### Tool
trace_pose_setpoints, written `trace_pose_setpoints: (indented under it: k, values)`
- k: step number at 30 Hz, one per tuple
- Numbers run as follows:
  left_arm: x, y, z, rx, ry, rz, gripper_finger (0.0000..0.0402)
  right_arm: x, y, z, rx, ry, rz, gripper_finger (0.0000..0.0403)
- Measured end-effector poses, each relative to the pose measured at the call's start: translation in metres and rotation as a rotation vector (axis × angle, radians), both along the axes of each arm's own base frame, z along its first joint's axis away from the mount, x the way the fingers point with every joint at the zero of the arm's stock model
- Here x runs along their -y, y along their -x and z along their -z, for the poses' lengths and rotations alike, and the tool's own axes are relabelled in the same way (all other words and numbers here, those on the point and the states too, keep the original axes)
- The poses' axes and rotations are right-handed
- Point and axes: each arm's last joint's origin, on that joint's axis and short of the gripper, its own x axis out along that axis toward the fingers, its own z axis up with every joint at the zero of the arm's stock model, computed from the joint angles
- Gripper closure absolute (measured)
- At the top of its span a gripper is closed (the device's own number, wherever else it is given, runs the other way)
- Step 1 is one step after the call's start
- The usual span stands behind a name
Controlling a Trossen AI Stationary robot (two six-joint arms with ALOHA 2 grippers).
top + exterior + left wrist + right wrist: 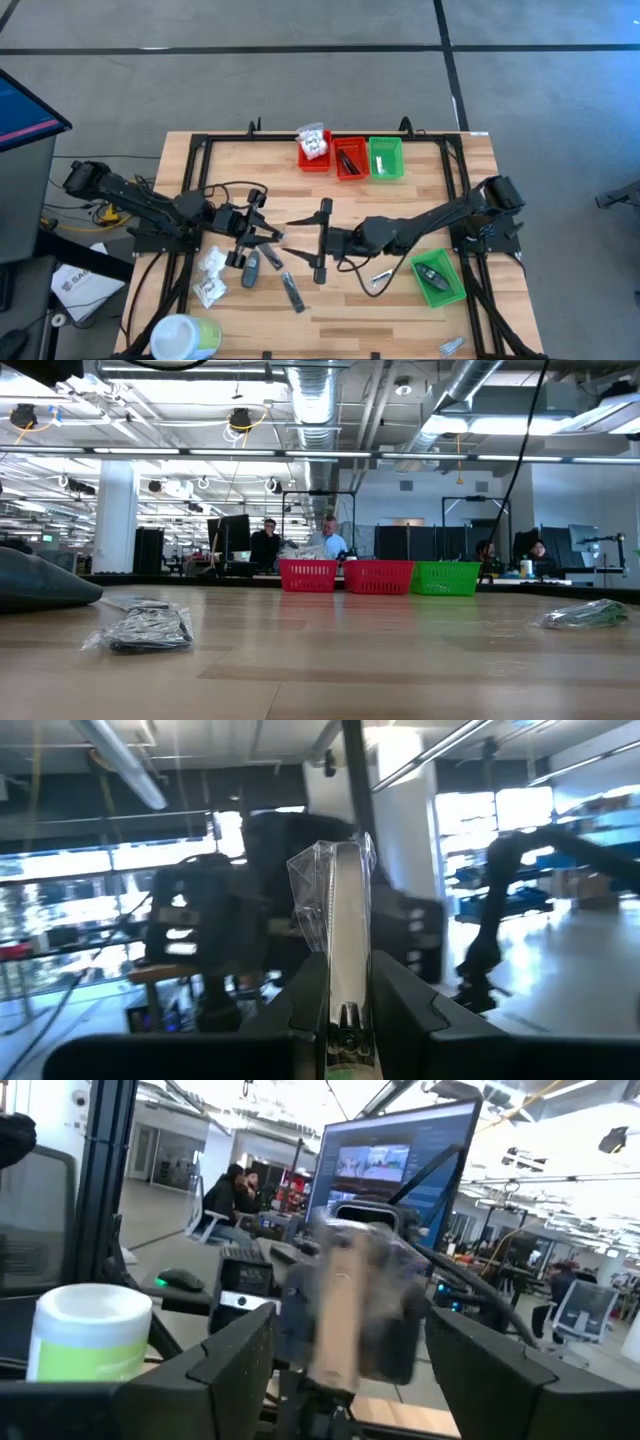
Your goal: Pick & Place Travel size toiletries
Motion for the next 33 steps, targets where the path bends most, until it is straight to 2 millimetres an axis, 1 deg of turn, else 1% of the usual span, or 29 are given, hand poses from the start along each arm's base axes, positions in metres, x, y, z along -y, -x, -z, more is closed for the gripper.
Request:
trace_pose_setpoints:
  k: [5,10,16,18,20,23,28,31,33]
  values:
    - [0.0002,-0.0039,0.0035,-0.011,-0.01,-0.031,0.0361,0.0022,-0.0073,0.0037,-0.002,-0.025,0.005,0.0155]
    - [0.0,-0.0067,0.0059,-0.017,-0.01,-0.061,0.0361,0.0082,-0.0092,0.0034,0.0,-0.044,0.002,0.0155]
    - [-0.0001,-0.0072,0.006,-0.011,-0.022,-0.074,0.0361,0.0074,-0.0091,0.0039,-0.005,-0.041,-0.007,0.0156]
    - [-0.0001,-0.0072,0.006,-0.011,-0.022,-0.074,0.0361,0.0074,-0.0091,0.0039,-0.005,-0.041,-0.007,0.0163]
    - [-0.0001,-0.0072,0.006,-0.011,-0.022,-0.074,0.0361,0.0073,-0.0091,0.004,-0.005,-0.041,-0.007,0.018]
    - [-0.0001,-0.0072,0.0059,-0.011,-0.022,-0.074,0.036,0.0073,-0.0091,0.004,-0.006,-0.041,-0.007,0.0219]
    - [-0.0001,-0.0072,0.006,-0.011,-0.022,-0.073,0.0359,0.007,-0.0092,0.0049,-0.015,-0.038,-0.008,0.031]
    - [0.0001,-0.0072,0.0062,-0.013,-0.023,-0.068,0.035,0.0071,-0.009,0.0054,-0.026,-0.029,-0.006,0.0362]
    - [0.0001,-0.0073,0.0066,-0.016,-0.024,-0.068,0.0336,0.0069,-0.0091,0.0057,-0.031,-0.02,-0.005,0.0363]
